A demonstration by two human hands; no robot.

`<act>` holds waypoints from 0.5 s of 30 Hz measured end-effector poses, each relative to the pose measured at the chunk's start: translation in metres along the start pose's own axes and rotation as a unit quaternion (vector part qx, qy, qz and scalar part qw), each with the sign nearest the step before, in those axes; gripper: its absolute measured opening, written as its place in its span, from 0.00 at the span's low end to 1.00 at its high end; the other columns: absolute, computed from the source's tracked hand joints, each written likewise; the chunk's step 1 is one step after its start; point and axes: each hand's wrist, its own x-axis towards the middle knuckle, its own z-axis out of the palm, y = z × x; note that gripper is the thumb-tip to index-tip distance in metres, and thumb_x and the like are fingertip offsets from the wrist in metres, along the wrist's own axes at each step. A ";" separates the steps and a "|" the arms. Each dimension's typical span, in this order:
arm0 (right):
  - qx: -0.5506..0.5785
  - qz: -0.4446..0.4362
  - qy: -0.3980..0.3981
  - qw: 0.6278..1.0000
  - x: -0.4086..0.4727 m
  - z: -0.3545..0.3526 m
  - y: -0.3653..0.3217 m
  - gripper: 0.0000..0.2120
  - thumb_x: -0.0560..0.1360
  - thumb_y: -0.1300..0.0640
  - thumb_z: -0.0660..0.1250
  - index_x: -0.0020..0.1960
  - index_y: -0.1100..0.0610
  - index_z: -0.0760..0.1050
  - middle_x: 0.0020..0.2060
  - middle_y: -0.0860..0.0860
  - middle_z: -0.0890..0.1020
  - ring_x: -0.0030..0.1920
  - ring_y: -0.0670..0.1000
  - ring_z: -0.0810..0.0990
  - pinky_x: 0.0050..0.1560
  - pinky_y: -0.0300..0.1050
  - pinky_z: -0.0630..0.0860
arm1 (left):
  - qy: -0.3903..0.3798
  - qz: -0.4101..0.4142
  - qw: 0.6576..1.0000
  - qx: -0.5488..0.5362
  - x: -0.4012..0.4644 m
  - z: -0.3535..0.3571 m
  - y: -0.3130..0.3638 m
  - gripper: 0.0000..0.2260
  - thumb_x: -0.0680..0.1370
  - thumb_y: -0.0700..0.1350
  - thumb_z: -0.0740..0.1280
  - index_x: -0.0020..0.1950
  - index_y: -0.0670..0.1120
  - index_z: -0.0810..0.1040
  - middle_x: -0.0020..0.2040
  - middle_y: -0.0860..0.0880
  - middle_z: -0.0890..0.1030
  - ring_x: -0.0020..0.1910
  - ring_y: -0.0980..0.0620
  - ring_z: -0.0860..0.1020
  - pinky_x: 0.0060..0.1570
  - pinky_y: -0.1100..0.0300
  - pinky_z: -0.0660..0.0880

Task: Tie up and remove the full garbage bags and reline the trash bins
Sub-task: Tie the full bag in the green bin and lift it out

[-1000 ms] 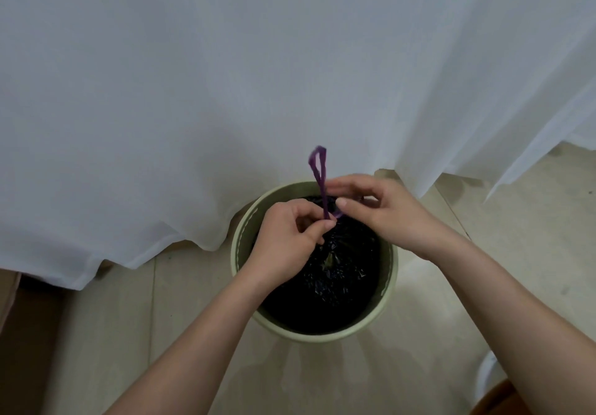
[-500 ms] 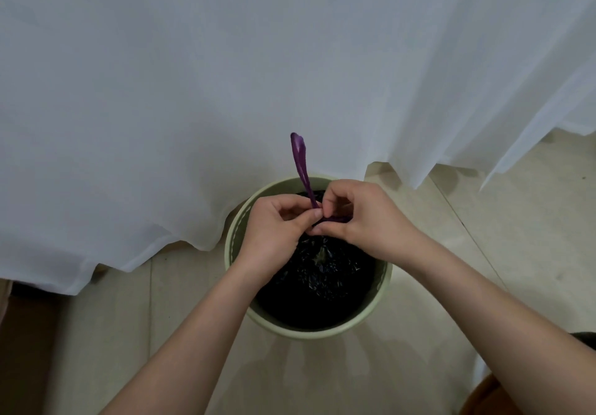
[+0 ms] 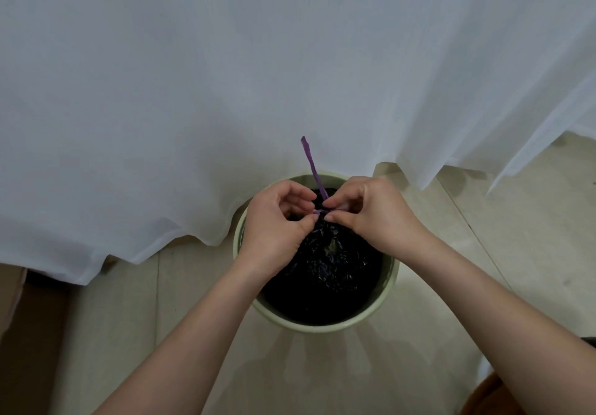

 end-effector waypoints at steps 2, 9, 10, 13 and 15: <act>-0.054 -0.048 -0.015 0.997 -0.001 0.000 -0.002 0.06 0.71 0.63 0.75 0.47 0.57 0.85 0.40 0.50 0.81 0.38 0.45 0.79 0.41 0.37 0.75 | 0.013 0.008 1.000 0.011 0.000 0.000 -0.001 0.15 0.68 0.33 0.75 0.40 0.54 0.79 0.35 0.54 0.81 0.37 0.56 0.81 0.41 0.66 0.76; -0.103 -0.116 -0.017 0.988 -0.004 0.001 -0.006 0.07 0.71 0.67 0.71 0.45 0.60 0.86 0.42 0.52 0.81 0.38 0.51 0.79 0.40 0.45 0.75 | 0.020 0.030 0.999 0.018 -0.003 0.000 0.002 0.16 0.67 0.33 0.74 0.37 0.54 0.76 0.33 0.57 0.80 0.36 0.57 0.81 0.39 0.67 0.76; -0.094 -0.113 -0.019 0.989 -0.004 0.000 -0.007 0.09 0.71 0.67 0.70 0.46 0.58 0.86 0.41 0.51 0.82 0.39 0.49 0.80 0.41 0.44 0.76 | 0.021 0.031 0.999 0.016 -0.003 0.000 0.003 0.16 0.67 0.32 0.74 0.37 0.53 0.76 0.32 0.57 0.80 0.36 0.57 0.80 0.39 0.67 0.75; -0.063 -0.102 -0.031 0.992 -0.006 0.000 -0.011 0.16 0.72 0.68 0.68 0.55 0.53 0.82 0.39 0.47 0.83 0.39 0.46 0.81 0.43 0.38 0.77 | 0.029 0.041 0.999 0.010 -0.004 -0.001 0.005 0.15 0.67 0.32 0.73 0.37 0.52 0.76 0.32 0.56 0.80 0.35 0.59 0.80 0.38 0.69 0.74; -0.040 -0.094 -0.034 0.994 -0.008 0.000 -0.012 0.18 0.71 0.69 0.69 0.57 0.52 0.77 0.37 0.47 0.83 0.39 0.46 0.81 0.43 0.36 0.77 | 0.035 0.043 0.998 0.010 -0.005 -0.002 0.005 0.14 0.67 0.33 0.73 0.37 0.53 0.76 0.32 0.55 0.81 0.35 0.57 0.81 0.39 0.67 0.75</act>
